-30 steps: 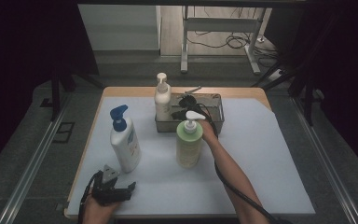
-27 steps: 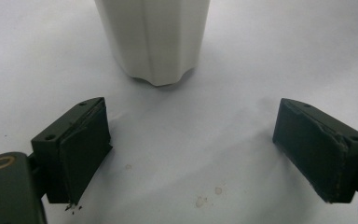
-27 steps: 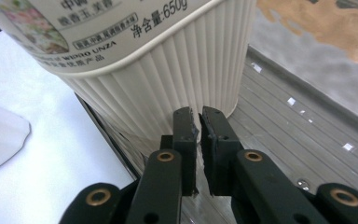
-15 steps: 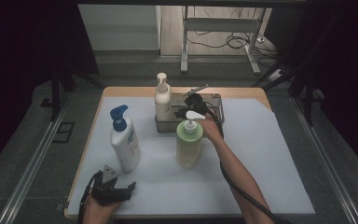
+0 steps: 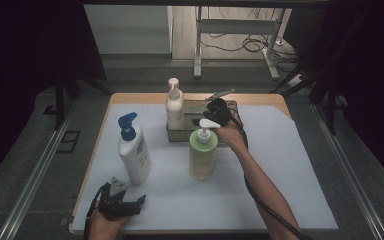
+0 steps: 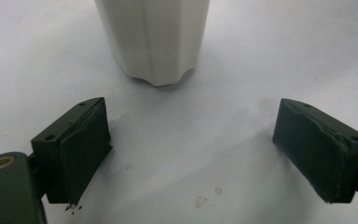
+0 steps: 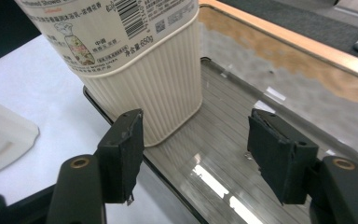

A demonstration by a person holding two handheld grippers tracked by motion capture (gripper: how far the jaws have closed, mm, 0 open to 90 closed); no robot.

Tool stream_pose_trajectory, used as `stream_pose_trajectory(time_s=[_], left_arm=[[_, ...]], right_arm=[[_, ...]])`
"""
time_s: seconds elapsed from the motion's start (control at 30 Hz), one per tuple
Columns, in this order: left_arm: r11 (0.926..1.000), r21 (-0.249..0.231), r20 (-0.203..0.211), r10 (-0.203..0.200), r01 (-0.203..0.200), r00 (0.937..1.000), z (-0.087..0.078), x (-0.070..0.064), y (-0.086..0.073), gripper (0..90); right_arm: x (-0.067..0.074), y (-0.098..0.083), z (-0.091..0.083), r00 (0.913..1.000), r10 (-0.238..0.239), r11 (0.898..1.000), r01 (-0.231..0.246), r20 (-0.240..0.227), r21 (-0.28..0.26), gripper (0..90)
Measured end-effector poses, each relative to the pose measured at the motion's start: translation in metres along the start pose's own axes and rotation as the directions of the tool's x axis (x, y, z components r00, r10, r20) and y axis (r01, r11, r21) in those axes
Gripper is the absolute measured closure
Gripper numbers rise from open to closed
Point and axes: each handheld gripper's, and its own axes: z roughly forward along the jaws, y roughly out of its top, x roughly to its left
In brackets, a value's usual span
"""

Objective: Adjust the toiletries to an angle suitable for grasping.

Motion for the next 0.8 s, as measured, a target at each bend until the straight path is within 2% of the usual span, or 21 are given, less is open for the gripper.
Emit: stream_pose_trajectory(time_s=[0.13,0.8], left_arm=[[1.0,-0.001,-0.001,0.0,0.0,1.0,0.0,0.0,0.0,10.6],[1.0,-0.002,0.0,-0.003,0.003,1.0,0.0,0.0,0.0,10.6]], right_arm=[[-0.002,-0.003,-0.013,0.9998,-0.013,1.0,0.013,0.013,0.0,28.8],[-0.012,-0.027,-0.054,0.9991,-0.021,1.0,0.022,0.037,-0.013,15.8]])
